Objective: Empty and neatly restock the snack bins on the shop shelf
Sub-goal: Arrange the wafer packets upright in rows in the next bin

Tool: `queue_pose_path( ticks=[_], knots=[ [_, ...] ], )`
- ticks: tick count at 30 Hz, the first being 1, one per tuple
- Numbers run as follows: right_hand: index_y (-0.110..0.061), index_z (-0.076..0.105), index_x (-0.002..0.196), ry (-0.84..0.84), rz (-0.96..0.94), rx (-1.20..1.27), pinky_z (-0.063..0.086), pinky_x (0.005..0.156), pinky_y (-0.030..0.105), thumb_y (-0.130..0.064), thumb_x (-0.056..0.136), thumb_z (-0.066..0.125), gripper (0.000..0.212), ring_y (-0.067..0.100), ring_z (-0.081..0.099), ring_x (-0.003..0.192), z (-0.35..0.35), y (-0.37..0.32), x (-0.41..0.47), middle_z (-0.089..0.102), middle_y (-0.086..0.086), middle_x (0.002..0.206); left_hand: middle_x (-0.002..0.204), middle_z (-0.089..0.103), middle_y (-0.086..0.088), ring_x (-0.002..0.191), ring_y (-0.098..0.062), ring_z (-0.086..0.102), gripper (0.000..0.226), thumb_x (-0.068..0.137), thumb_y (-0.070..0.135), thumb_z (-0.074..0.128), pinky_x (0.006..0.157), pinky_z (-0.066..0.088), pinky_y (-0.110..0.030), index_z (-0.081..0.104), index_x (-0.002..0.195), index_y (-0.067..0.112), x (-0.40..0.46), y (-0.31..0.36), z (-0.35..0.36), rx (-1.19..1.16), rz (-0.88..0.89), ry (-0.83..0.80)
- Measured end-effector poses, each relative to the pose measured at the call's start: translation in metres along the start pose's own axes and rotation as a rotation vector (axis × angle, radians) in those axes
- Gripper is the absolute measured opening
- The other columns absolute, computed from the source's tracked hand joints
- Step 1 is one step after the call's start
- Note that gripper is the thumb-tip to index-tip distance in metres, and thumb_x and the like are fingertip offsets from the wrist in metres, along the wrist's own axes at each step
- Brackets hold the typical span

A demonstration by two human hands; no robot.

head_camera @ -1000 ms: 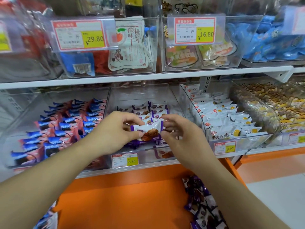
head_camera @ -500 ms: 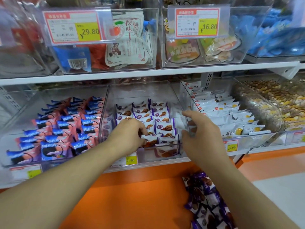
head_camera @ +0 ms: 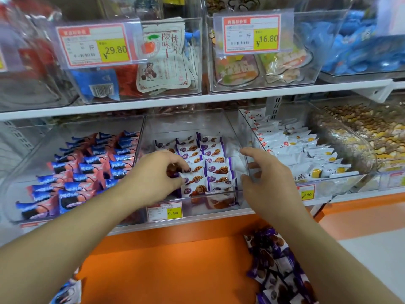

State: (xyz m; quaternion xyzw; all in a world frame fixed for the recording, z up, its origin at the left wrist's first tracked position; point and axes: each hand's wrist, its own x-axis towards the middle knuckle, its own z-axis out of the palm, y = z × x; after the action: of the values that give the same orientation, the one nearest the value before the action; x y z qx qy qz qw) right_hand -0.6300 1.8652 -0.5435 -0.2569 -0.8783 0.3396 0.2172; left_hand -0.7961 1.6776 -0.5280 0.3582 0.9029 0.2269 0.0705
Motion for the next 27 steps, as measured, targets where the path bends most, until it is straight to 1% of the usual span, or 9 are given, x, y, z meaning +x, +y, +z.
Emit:
queue_pose_path(
  ticks=[3, 6, 9, 12, 13, 15, 18, 23, 27],
  knots=[
    [-0.031, 0.053, 0.148, 0.026, -0.036, -0.048, 0.040, 0.116, 0.036, -0.009, 0.096, 0.069, 0.059, 0.016, 0.047, 0.141, 0.002, -0.001, 0.000, 0.056, -0.007, 0.149, 0.128, 0.058, 0.023, 0.116, -0.002, 0.055, 0.031, 0.090, 0.040, 0.074, 0.107, 0.045, -0.031, 0.069, 0.121, 0.042, -0.024, -0.023, -0.026, 0.084, 0.112, 0.101],
    [-0.027, 0.059, 0.139, 0.069, -0.120, -0.104, 0.035, 0.105, 0.028, -0.007, 0.093, 0.069, 0.051, 0.012, 0.045, 0.130, 0.006, -0.010, -0.001, 0.060, -0.006, 0.140, 0.152, 0.045, 0.026, 0.144, -0.006, 0.040, 0.052, 0.093, 0.052, 0.064, 0.123, 0.031, -0.048, 0.053, 0.143, 0.046, -0.046, -0.054, -0.042, 0.211, 0.097, 0.064],
    [-0.028, 0.062, 0.137, 0.035, -0.246, -0.148, 0.036, 0.106, 0.025, -0.011, 0.091, 0.072, 0.050, 0.012, 0.044, 0.130, 0.016, -0.021, -0.004, 0.061, -0.011, 0.134, 0.166, 0.004, 0.034, 0.156, 0.004, -0.001, 0.070, 0.096, 0.062, 0.052, 0.129, 0.007, -0.046, 0.021, 0.158, 0.054, -0.058, -0.077, -0.044, 0.305, 0.085, -0.046],
    [-0.030, 0.060, 0.142, -0.083, -0.316, -0.184, 0.019, 0.103, 0.002, -0.022, 0.096, 0.072, 0.048, -0.005, 0.030, 0.128, 0.036, -0.037, -0.005, 0.055, -0.021, 0.134, 0.162, -0.013, 0.040, 0.151, 0.012, -0.017, 0.070, 0.095, 0.071, 0.030, 0.129, -0.002, -0.040, 0.000, 0.157, 0.059, -0.060, -0.088, -0.047, 0.296, 0.119, -0.103],
    [-0.030, 0.059, 0.143, -0.127, -0.340, -0.205, 0.019, 0.106, 0.002, -0.025, 0.098, 0.070, 0.046, -0.005, 0.031, 0.129, 0.046, -0.042, 0.000, 0.056, -0.020, 0.136, 0.161, -0.013, 0.042, 0.149, 0.014, -0.018, 0.068, 0.094, 0.072, 0.023, 0.129, -0.003, -0.038, -0.001, 0.156, 0.060, -0.058, -0.092, -0.049, 0.264, 0.124, -0.103],
    [-0.032, 0.060, 0.143, -0.217, -0.403, -0.252, 0.031, 0.115, 0.022, -0.029, 0.100, 0.068, 0.044, 0.008, 0.037, 0.134, 0.072, -0.053, 0.016, 0.060, -0.015, 0.138, 0.160, -0.009, 0.044, 0.148, 0.016, -0.018, 0.064, 0.094, 0.071, 0.018, 0.127, -0.005, -0.035, 0.002, 0.155, 0.062, -0.055, -0.098, -0.051, 0.214, 0.127, -0.087],
    [-0.040, 0.066, 0.135, -0.365, -0.425, -0.395, 0.044, 0.108, 0.042, -0.038, 0.099, 0.069, 0.036, 0.017, 0.042, 0.119, 0.115, -0.063, 0.049, 0.060, -0.014, 0.114, 0.158, -0.003, 0.047, 0.150, 0.014, -0.017, 0.060, 0.096, 0.066, 0.021, 0.126, -0.005, -0.035, 0.007, 0.155, 0.064, -0.051, -0.106, -0.050, 0.194, 0.132, -0.084],
    [-0.040, 0.074, 0.125, -0.464, -0.476, -0.575, 0.048, 0.097, 0.043, -0.046, 0.091, 0.077, 0.035, 0.022, 0.046, 0.106, 0.148, -0.068, 0.085, 0.061, -0.010, 0.104, 0.157, -0.002, 0.049, 0.152, 0.010, -0.013, 0.058, 0.098, 0.064, 0.027, 0.127, -0.004, -0.040, 0.007, 0.152, 0.068, -0.048, -0.110, -0.052, 0.148, 0.135, -0.104],
    [-0.034, 0.080, 0.112, -0.473, -0.476, -0.660, 0.049, 0.098, 0.042, -0.051, 0.087, 0.078, 0.031, 0.023, 0.051, 0.106, 0.158, -0.067, 0.092, 0.065, -0.004, 0.101, 0.155, -0.003, 0.052, 0.149, 0.013, -0.013, 0.057, 0.104, 0.060, 0.035, 0.120, -0.008, -0.033, 0.008, 0.154, 0.066, -0.048, -0.112, -0.049, 0.132, 0.138, -0.086]
  ],
)
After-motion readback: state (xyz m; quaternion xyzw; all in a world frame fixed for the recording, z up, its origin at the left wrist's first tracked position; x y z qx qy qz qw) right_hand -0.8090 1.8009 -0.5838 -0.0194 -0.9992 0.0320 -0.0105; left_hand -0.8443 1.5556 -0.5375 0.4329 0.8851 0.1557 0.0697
